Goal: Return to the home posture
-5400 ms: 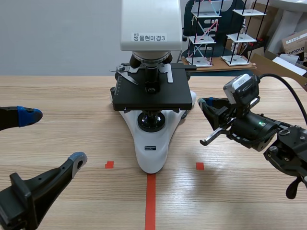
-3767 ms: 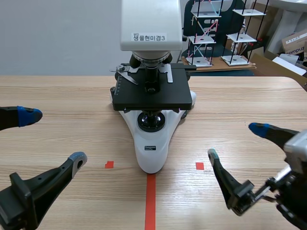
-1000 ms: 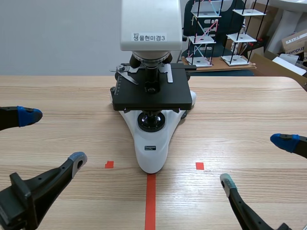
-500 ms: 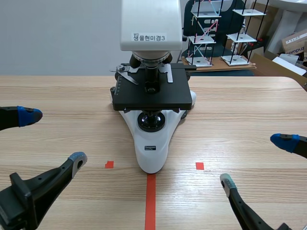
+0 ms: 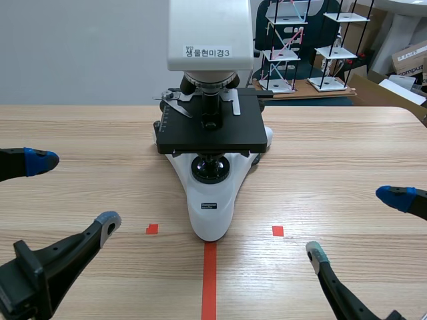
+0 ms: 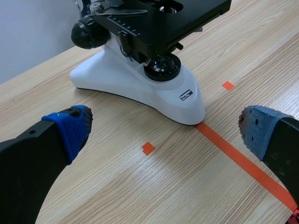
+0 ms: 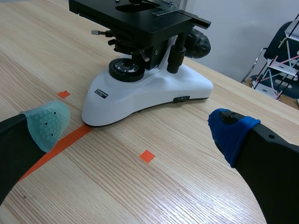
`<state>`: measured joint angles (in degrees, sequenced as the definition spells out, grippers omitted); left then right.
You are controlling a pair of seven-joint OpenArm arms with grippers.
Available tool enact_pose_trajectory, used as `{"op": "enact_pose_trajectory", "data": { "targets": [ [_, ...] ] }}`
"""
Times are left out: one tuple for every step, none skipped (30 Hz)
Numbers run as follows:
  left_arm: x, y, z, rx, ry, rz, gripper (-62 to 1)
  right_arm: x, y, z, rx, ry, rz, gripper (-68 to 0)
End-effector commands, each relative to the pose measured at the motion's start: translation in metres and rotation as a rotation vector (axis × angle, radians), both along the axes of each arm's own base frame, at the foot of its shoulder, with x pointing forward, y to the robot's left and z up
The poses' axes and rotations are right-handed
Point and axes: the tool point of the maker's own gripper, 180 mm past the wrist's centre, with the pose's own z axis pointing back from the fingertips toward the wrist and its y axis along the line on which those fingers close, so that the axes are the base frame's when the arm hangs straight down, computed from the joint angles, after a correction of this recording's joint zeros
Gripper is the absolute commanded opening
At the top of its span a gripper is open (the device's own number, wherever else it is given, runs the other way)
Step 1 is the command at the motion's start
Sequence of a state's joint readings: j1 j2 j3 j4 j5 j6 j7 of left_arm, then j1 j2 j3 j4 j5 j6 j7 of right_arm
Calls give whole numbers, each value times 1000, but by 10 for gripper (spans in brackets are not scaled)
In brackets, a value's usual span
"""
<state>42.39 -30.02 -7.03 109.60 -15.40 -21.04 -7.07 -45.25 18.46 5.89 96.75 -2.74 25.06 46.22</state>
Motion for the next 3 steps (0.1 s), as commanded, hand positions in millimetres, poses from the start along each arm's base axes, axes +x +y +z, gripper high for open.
{"op": "enact_pose_trajectory", "data": {
  "targets": [
    [0,-2,6,-18,-15,0,14,5,-5,6,8,-27,-11,4],
    [0,-2,6,-18,-15,0,14,5,-5,6,8,-27,-11,4],
    [0,-2,6,-18,-15,0,14,5,-5,6,8,-27,-11,4]
  ]
}}
